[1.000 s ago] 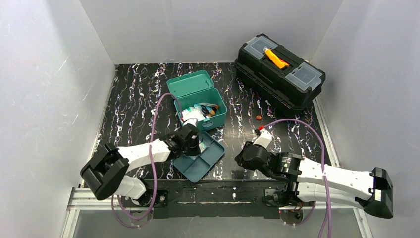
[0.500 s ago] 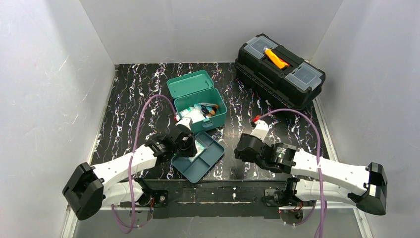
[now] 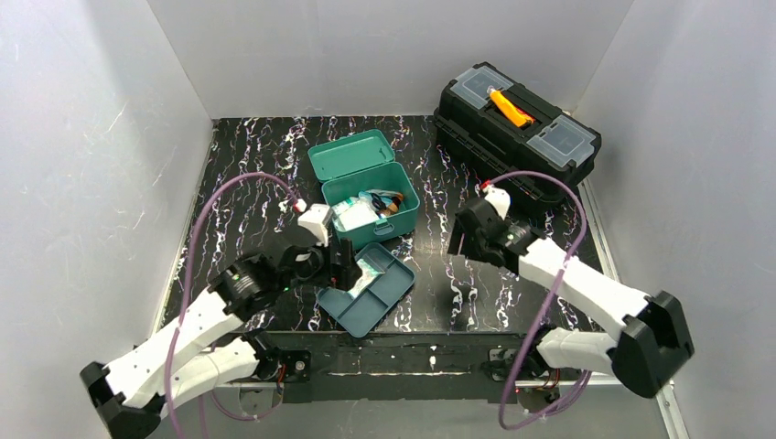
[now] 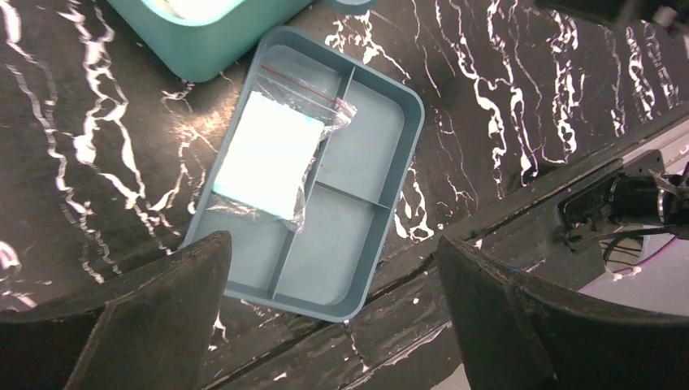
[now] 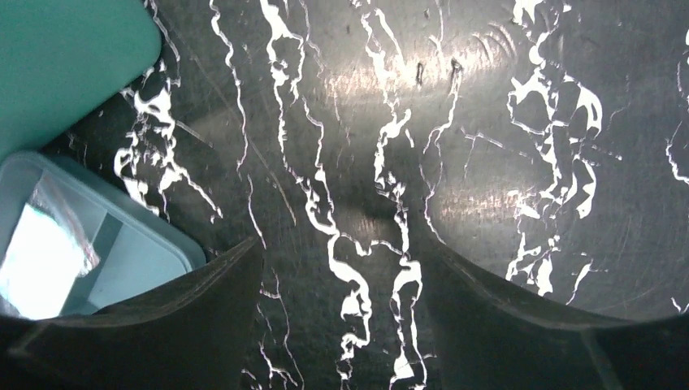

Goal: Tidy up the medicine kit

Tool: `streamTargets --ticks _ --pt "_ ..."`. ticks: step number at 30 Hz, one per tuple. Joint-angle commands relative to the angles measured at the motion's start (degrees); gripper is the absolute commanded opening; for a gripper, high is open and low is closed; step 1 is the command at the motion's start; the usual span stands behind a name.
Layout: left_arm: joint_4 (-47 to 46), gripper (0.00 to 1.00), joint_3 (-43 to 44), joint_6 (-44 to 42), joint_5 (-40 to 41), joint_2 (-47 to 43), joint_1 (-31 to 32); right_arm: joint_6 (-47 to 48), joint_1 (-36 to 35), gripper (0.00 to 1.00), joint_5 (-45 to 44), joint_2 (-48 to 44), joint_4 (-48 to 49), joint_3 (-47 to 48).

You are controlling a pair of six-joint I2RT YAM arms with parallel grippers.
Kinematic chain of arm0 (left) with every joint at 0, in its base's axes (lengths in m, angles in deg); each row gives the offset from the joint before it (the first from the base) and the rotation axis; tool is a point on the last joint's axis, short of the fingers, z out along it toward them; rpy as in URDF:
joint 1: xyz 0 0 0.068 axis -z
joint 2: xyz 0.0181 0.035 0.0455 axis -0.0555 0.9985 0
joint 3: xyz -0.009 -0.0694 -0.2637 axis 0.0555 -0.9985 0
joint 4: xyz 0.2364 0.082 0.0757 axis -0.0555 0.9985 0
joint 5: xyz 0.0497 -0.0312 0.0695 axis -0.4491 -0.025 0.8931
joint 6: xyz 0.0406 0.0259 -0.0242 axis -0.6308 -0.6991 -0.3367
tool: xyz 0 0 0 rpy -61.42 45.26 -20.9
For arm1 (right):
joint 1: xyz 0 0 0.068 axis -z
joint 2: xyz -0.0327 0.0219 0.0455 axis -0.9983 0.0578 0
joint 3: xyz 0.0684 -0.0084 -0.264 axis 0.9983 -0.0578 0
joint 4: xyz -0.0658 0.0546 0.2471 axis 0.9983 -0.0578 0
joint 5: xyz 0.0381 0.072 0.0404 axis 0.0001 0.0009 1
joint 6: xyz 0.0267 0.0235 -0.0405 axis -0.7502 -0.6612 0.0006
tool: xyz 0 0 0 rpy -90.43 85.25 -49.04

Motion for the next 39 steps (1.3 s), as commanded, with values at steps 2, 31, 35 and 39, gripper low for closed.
streamTargets --ticks 2,31,35,39 --pt "12.19 0.98 5.66 -4.26 4.99 -8.50 -0.24 8.50 6.90 0.81 1.82 7.94 2.81 7.78" --pt "16.01 0.98 0.79 -6.88 12.20 -25.92 -0.20 12.61 21.77 0.74 9.55 35.86 7.24 23.53" --pt "16.42 0.98 1.14 -6.80 11.97 -24.90 -0.23 12.98 22.64 0.73 9.08 37.34 7.75 24.16" --pt "16.08 0.98 0.89 -6.73 12.19 -25.51 -0.22 13.33 23.35 0.72 8.49 38.69 8.06 24.57"
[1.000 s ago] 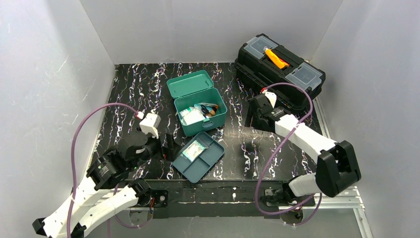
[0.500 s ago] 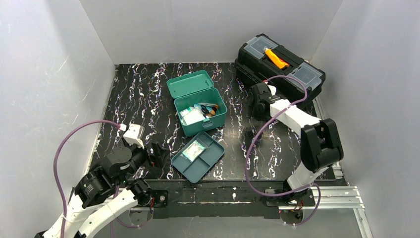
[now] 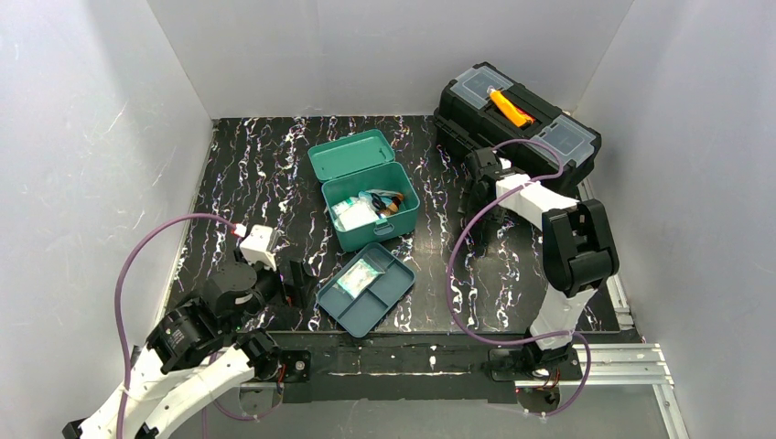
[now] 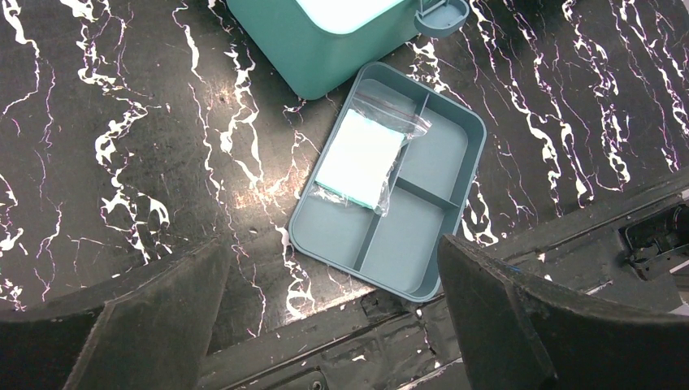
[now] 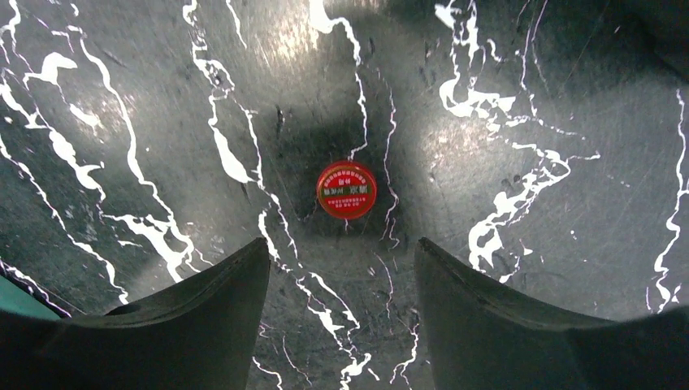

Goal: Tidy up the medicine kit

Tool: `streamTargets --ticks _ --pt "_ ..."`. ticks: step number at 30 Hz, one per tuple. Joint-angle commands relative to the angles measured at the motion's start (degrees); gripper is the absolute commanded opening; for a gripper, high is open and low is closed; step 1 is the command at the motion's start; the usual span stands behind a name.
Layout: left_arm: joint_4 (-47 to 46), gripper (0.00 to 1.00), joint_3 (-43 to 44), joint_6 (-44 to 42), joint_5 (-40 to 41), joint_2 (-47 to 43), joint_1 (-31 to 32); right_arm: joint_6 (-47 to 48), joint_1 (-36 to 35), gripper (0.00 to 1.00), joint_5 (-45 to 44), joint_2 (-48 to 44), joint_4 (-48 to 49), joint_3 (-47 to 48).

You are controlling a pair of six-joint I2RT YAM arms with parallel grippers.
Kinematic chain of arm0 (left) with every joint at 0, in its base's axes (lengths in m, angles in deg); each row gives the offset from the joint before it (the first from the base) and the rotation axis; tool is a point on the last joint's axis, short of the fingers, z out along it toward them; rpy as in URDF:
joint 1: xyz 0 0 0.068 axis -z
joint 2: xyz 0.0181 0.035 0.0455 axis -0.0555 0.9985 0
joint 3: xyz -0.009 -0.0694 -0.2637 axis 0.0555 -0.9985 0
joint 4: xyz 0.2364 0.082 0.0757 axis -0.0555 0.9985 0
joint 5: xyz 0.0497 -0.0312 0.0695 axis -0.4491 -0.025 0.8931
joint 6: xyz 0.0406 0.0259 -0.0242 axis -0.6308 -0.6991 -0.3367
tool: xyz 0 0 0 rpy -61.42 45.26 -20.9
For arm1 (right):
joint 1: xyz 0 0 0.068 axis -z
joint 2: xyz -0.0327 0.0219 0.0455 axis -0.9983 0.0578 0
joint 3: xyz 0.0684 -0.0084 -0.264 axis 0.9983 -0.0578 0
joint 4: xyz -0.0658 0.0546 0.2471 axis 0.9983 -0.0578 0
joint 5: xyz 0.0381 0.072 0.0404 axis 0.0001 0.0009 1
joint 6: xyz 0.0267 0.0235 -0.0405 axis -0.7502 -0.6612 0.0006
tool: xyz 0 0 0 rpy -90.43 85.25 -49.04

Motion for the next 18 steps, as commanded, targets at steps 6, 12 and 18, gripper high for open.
streamTargets --ticks 6,12,18 --pt "0.25 0.98 0.23 -0.69 0.65 -0.71 -0.19 1.06 1.60 0.70 0.01 3.15 2.77 2.91" --pt "0.53 0.98 0.23 -0.52 1.05 -0.78 -0.25 0.71 2.15 0.67 0.49 4.10 4.14 2.89" --pt "0.57 0.98 0.20 -0.43 1.35 -0.51 -0.20 0.53 2.15 0.62 1.30 5.45 4.43 3.09"
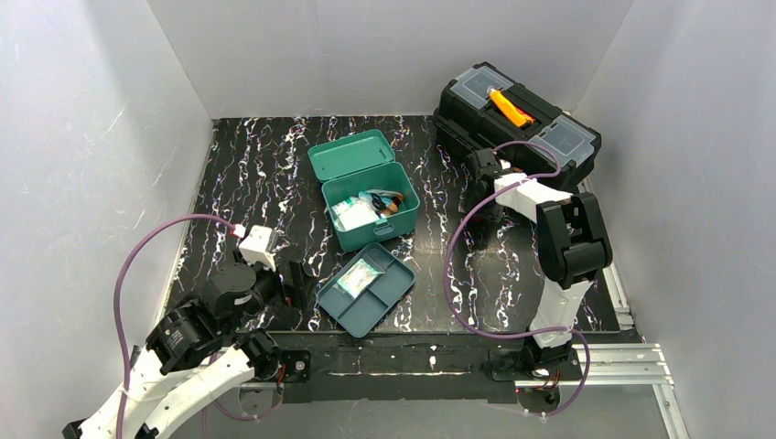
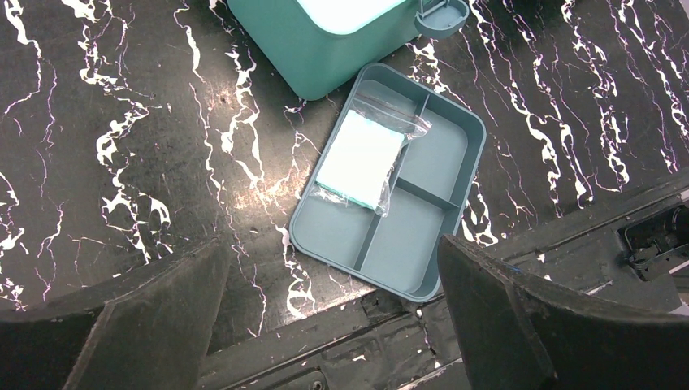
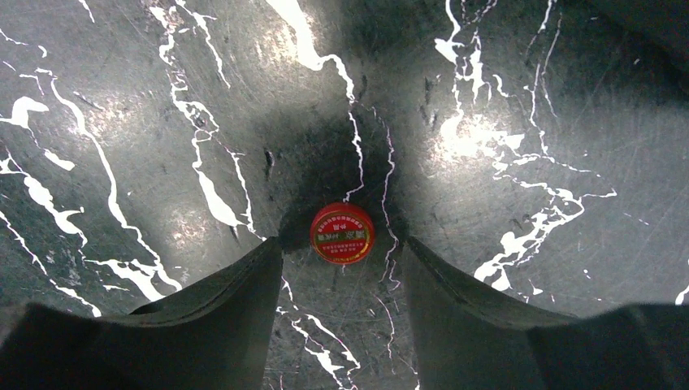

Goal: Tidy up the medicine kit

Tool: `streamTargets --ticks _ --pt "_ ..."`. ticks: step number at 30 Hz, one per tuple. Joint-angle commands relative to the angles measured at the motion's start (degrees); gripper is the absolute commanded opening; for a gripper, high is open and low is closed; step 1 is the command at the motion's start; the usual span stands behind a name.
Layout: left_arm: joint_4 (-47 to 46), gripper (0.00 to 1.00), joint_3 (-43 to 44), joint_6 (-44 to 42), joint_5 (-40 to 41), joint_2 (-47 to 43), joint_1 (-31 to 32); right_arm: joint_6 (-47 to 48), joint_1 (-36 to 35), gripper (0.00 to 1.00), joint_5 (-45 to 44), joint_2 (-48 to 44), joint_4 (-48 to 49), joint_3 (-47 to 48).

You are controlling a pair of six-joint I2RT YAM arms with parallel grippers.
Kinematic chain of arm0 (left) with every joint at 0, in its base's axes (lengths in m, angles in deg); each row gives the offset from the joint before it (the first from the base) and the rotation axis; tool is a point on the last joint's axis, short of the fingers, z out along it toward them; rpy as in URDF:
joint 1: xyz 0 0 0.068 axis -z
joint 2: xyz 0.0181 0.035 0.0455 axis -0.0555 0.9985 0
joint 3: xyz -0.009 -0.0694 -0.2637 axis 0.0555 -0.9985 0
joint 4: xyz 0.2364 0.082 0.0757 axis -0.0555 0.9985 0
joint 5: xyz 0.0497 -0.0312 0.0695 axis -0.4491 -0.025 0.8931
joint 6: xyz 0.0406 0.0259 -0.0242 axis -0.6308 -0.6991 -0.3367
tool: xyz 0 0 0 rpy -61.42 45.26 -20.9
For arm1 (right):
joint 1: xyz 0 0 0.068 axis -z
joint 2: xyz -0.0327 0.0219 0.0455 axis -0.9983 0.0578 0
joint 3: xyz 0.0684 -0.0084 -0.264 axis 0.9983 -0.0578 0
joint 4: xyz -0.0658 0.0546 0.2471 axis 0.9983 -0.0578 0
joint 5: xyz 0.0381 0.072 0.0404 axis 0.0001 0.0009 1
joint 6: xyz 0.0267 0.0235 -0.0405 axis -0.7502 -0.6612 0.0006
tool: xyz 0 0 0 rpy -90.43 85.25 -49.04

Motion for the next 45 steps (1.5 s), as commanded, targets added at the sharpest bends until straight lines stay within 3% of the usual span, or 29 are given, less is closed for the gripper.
streamTargets --ticks 1,20,27,34,45 --pt "0.43 0.98 0.23 -0.44 1.22 0.08 -0.26 0.20 0.45 0.61 0.73 1.61 2.16 1.65" --pt "0.51 0.98 0.31 -0.45 1.51 0.01 -0.23 0.66 0.45 0.51 -2.24 3.75 1.62 2.93" --pt "0.51 0.98 0.29 -0.36 1.53 -0.12 -0.20 0.73 0.45 0.40 -1.95 3.72 1.38 3.11" --pt "0.48 0.98 0.23 -0.39 1.44 -0.07 -0.19 0.57 0.44 0.15 -0.71 3.20 1.34 2.53" --pt "0.46 0.98 0.23 -0.36 1.36 0.13 -0.27 0.25 -1.84 0.11 3.29 -6.28 2.96 -1.90"
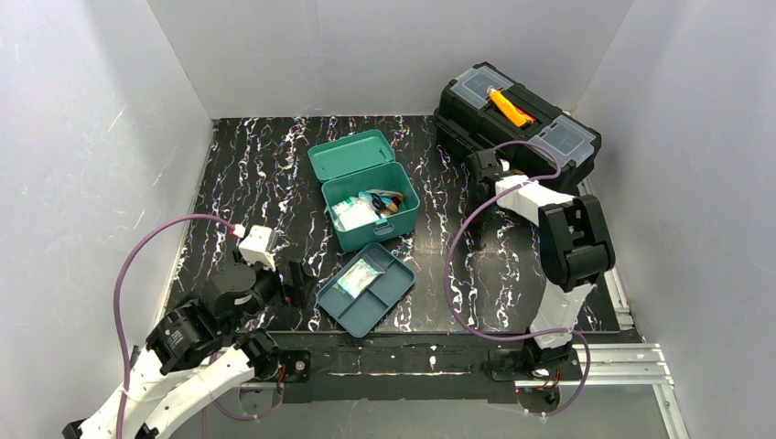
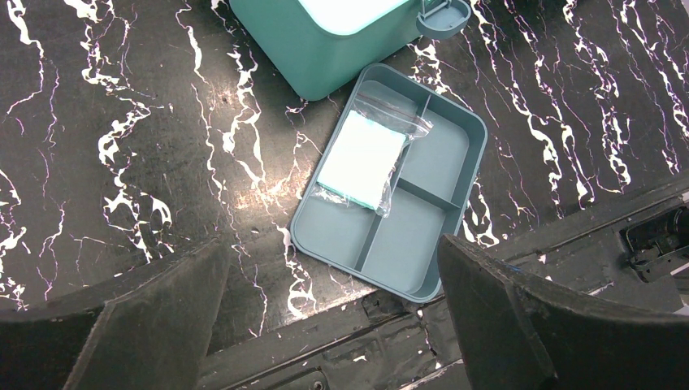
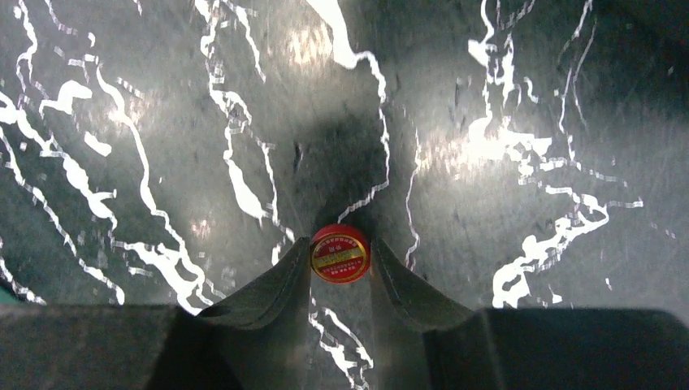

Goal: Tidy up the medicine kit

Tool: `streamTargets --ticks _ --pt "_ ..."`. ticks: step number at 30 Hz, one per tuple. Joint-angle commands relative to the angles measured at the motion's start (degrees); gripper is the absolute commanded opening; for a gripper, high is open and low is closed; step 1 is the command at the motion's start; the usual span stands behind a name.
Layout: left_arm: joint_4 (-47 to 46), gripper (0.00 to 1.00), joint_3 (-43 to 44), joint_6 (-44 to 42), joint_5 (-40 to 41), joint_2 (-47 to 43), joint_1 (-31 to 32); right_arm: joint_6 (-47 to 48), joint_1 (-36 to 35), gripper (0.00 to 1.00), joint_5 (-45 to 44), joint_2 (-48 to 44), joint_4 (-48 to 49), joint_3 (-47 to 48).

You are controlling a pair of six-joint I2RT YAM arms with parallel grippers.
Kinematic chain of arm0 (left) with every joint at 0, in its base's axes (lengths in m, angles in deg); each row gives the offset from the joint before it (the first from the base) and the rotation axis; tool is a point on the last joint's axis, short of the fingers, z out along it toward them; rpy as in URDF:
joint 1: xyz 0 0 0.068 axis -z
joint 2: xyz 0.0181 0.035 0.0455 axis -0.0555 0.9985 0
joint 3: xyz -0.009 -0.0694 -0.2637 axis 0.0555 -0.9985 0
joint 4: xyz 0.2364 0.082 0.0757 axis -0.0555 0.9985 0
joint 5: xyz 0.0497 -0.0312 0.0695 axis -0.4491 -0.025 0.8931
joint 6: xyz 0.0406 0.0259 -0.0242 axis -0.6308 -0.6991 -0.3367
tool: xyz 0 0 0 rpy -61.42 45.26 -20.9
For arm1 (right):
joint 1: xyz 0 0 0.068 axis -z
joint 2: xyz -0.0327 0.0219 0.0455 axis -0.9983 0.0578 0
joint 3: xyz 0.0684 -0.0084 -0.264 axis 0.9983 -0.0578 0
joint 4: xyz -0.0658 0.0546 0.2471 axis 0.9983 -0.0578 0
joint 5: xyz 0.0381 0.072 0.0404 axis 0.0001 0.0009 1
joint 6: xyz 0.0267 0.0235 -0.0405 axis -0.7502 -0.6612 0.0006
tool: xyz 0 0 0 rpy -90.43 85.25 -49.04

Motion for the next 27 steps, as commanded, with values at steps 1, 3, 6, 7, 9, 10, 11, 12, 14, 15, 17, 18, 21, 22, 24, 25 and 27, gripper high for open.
streamTargets --ticks 1,3,6,7,9,10,11,12,14,15,17,18,21,22,24,25,27 --pt "0.49 0.98 0.23 -0.36 1.12 0.18 -0.24 -0.49 -2.09 0.11 0.93 -6.95 0.00 -1.52" --pt "0.47 0.98 0.23 -0.36 1.19 0.25 -0.18 -0.40 -3.72 0.11 0.35 -9.78 -0.24 -2.78" --pt "0.51 0.98 0.23 -0.29 1.29 0.31 -0.17 -0.27 -6.95 0.11 -0.87 -14.29 -0.20 -5.10" --pt "0.50 0.98 0.23 -0.23 1.37 0.31 -0.24 -0.20 -8.10 0.11 -1.02 -15.94 -0.16 -5.89" --pt "0.64 0.98 0.23 -0.23 1.47 0.33 -0.22 -0.09 -10.96 0.11 -1.79 -19.28 -0.38 -7.64" --pt "0.63 0.98 0.30 -0.19 1.54 0.39 -0.21 -0.11 -12.35 0.11 -2.48 -21.21 -0.35 -8.63" --pt "0.70 0.98 0.29 -0.19 1.61 0.40 -0.23 0.05 -13.89 0.11 -2.74 -23.67 -0.13 -9.79" --pt "0.76 0.98 0.31 -0.15 1.68 0.38 -0.21 0.08 -15.16 0.11 -2.77 -25.48 0.39 -10.92" --pt "0.84 0.98 0.32 -0.03 1.85 0.36 -0.18 0.50 -17.78 0.11 -0.01 -29.35 2.43 -14.14" --pt "0.88 0.98 0.39 -0.02 1.98 0.33 -0.21 0.66 -18.93 0.11 1.09 -31.07 3.45 -15.31" --pt "0.87 0.98 0.34 0.07 2.19 0.29 -0.18 1.16 -20.88 0.11 2.81 -33.87 4.64 -17.12" --pt "1.04 0.98 0.34 0.15 2.33 0.17 -0.16 1.38 -21.75 0.11 3.82 -34.96 4.88 -17.67" --pt "1.04 0.98 0.38 0.25 2.63 0.30 -0.24 2.30 -24.20 0.11 7.88 -37.49 6.55 -19.80" --pt "1.09 0.98 0.40 0.29 2.69 0.41 -0.22 2.40 -25.27 0.11 8.20 -38.06 7.12 -20.49" --pt "1.17 0.98 0.47 0.33 2.63 0.64 -0.18 3.00 -27.32 0.11 9.04 -39.07 8.95 -22.14" --pt "1.20 0.98 0.47 0.34 2.55 0.62 -0.21 3.25 -28.28 0.11 9.45 -39.32 9.86 -22.86" --pt "1.12 0.98 0.49 0.47 2.64 0.58 -0.17 4.06 -30.42 0.11 9.32 -39.31 11.13 -23.78"
